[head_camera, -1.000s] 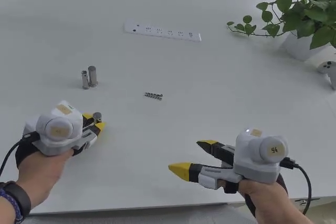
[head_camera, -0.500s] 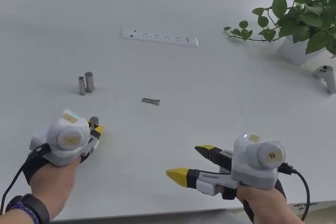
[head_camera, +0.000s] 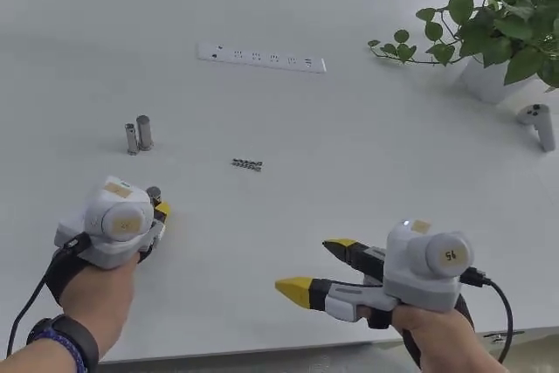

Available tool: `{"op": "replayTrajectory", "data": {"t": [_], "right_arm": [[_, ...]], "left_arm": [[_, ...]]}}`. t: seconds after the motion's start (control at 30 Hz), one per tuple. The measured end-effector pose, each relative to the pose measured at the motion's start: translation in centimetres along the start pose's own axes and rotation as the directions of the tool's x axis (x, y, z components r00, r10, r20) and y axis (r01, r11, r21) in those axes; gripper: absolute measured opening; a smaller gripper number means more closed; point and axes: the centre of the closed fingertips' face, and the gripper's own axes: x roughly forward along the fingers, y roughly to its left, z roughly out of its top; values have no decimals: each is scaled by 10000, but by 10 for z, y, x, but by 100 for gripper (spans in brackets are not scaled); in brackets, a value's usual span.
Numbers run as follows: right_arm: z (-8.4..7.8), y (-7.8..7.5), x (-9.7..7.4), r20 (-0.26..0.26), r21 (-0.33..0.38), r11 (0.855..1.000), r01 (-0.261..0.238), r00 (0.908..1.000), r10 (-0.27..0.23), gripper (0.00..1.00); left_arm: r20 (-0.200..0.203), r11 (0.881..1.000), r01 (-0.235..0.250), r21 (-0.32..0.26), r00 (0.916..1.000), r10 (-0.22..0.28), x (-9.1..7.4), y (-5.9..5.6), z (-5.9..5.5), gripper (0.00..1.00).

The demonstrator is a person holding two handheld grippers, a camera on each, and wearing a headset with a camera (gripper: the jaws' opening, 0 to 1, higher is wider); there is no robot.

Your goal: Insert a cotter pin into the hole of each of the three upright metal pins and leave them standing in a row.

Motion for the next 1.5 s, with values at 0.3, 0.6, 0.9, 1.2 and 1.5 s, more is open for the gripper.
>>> {"op": "replayTrajectory", "data": {"t": [0.3, 0.6, 0.9, 1.2, 1.5], "right_arm": [[2, -1, -1, 51, -9, 10000, 8, 10000, -8, 72], [1, 0, 0, 97, 28, 10000, -30, 9999, 30, 72], [4, -1, 3, 188, 26, 10000, -60, 9998, 60, 72], [5, 1, 7, 180, -8, 9999, -149, 9997, 149, 72], [5, 2, 10, 158, -15, 9998, -185, 9997, 185, 72]], "left_arm": [[-2, 9996, 149, -256, 9999, -149, 1, -1, -1, 13], [48, 9979, 569, -304, 9984, -568, -6, -8, 1, 22], [52, 9947, 979, -324, 9952, -978, -17, -6, 1, 29], [-42, 9911, 1298, -283, 9915, -1299, -33, 0, -2, 30], [-52, 9905, 1371, -134, 9905, -1372, -47, 8, -3, 31]]}}
